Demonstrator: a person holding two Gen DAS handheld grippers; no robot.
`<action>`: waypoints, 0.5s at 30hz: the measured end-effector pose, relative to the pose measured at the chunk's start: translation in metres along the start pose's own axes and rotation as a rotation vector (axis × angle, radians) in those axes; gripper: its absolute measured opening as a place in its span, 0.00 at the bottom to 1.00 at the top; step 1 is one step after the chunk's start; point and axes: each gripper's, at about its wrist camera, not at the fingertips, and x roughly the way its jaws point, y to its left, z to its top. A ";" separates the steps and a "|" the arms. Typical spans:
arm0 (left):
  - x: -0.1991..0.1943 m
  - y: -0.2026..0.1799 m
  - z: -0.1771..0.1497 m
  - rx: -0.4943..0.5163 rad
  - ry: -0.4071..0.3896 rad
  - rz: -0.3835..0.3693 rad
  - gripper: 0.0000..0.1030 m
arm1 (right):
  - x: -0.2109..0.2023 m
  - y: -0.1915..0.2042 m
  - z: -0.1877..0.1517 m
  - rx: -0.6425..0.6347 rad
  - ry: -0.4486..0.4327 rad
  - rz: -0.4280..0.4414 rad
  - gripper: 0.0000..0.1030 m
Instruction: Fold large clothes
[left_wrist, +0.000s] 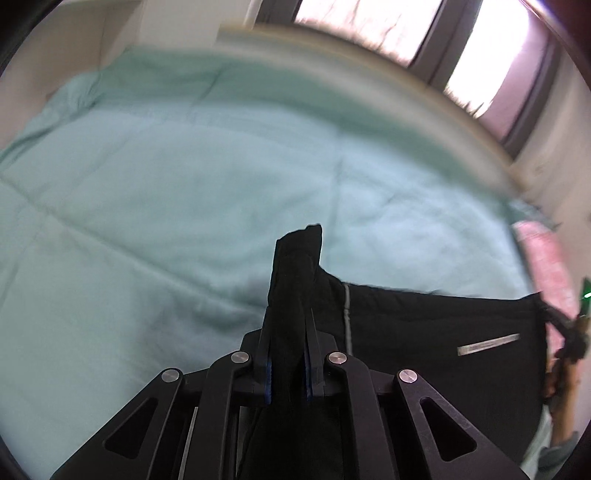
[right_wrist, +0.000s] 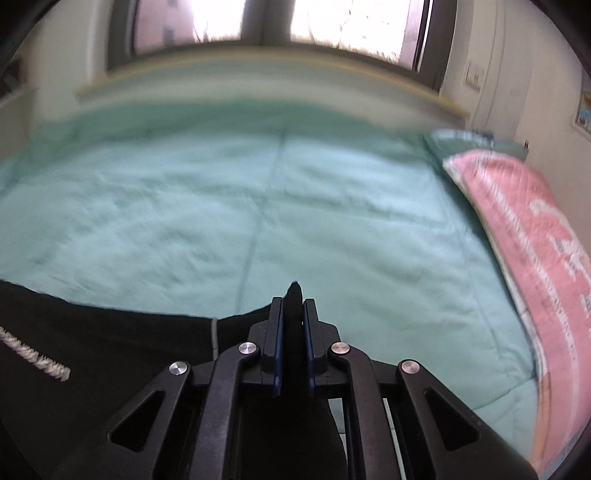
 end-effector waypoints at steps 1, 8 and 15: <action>0.014 0.002 -0.003 -0.008 0.029 0.013 0.12 | 0.022 0.005 -0.006 -0.014 0.053 -0.027 0.10; 0.059 0.010 -0.009 -0.025 0.135 0.052 0.23 | 0.093 0.014 -0.042 -0.029 0.238 -0.020 0.15; -0.003 0.054 -0.004 -0.123 -0.007 -0.035 0.68 | 0.022 -0.026 -0.044 0.144 0.104 0.120 0.54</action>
